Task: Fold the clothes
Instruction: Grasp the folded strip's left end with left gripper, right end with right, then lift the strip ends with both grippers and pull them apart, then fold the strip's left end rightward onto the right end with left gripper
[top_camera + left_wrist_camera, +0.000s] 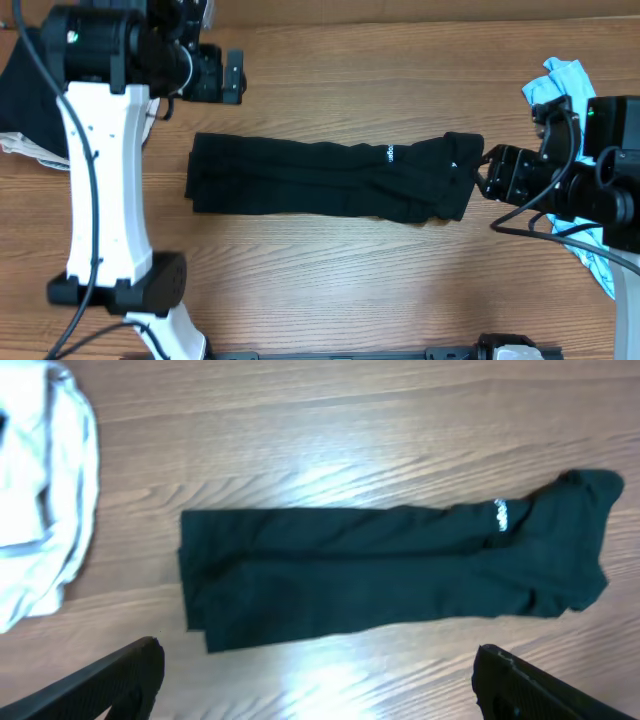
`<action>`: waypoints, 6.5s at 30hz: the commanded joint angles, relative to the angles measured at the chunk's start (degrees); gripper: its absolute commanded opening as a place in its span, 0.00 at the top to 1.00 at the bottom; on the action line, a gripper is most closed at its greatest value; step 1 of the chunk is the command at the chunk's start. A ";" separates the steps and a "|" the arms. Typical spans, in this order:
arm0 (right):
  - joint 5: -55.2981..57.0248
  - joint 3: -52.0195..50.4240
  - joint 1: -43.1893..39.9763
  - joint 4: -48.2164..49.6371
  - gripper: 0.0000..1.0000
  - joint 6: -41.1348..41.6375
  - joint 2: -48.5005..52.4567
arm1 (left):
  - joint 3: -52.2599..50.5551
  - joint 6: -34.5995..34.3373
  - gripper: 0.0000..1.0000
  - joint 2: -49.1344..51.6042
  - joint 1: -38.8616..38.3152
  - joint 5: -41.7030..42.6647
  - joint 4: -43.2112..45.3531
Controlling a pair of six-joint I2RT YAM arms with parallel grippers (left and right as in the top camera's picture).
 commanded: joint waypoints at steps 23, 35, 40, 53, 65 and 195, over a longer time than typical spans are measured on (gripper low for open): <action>2.89 -2.01 3.58 4.92 0.21 -0.37 7.58 | -34.53 4.15 0.00 -0.28 -0.04 -9.70 26.03; 4.76 -2.60 3.58 7.56 0.16 -0.42 12.61 | -36.26 10.67 0.00 9.66 5.62 -5.99 29.92; 4.87 -2.60 3.58 8.17 0.14 -0.39 13.62 | -36.26 13.53 0.00 14.01 8.04 -4.52 29.73; 6.62 -2.62 3.58 10.60 0.09 -0.39 15.76 | -36.28 18.95 0.10 24.11 9.42 -1.36 25.68; 7.04 -2.64 3.58 13.53 0.03 -0.42 17.68 | -41.33 19.50 0.16 24.35 9.40 -2.80 25.73; 5.86 -51.60 0.31 72.15 0.47 24.35 28.70 | 13.99 3.37 0.00 30.64 -21.66 -24.68 7.06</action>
